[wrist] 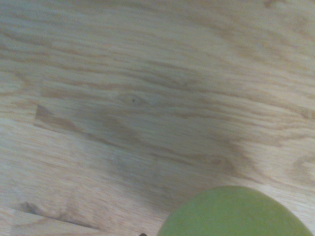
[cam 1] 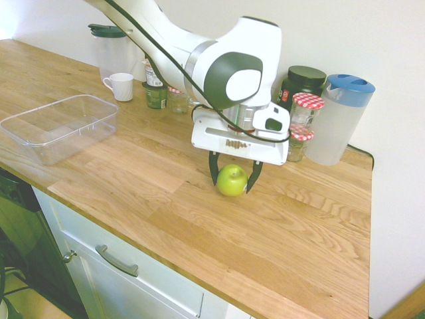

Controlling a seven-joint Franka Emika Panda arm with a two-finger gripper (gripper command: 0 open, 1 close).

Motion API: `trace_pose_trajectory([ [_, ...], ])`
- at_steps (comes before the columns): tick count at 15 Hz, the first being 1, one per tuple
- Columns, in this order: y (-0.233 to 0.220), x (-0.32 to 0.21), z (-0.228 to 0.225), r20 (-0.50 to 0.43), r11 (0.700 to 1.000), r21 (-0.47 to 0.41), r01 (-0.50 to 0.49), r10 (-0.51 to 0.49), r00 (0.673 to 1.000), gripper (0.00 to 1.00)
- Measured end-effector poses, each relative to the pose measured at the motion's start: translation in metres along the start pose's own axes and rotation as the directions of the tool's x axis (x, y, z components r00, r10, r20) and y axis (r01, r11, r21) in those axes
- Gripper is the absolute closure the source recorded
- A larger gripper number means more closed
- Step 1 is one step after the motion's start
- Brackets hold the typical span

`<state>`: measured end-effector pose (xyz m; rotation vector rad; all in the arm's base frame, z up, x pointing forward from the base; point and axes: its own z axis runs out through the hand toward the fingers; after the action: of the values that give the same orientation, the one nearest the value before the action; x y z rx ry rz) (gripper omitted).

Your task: Put the apple into the container

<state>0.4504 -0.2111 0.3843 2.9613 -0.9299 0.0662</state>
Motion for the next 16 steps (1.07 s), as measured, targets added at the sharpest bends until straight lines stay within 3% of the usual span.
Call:
trace_pose_trajectory([
  [3, -0.049, -0.013, -0.053, -0.071, 0.999, 0.032, -0.003, 0.005, 0.997, 1.0],
  [7, -0.169, -0.089, -0.115, -0.104, 0.993, 0.077, 0.088, -0.08, 0.991, 1.0],
  [11, -0.274, -0.181, -0.119, -0.099, 0.978, 0.086, 0.188, -0.179, 0.979, 1.0],
  [16, -0.336, -0.263, -0.113, -0.064, 0.969, 0.118, 0.219, -0.213, 0.975, 1.0],
])
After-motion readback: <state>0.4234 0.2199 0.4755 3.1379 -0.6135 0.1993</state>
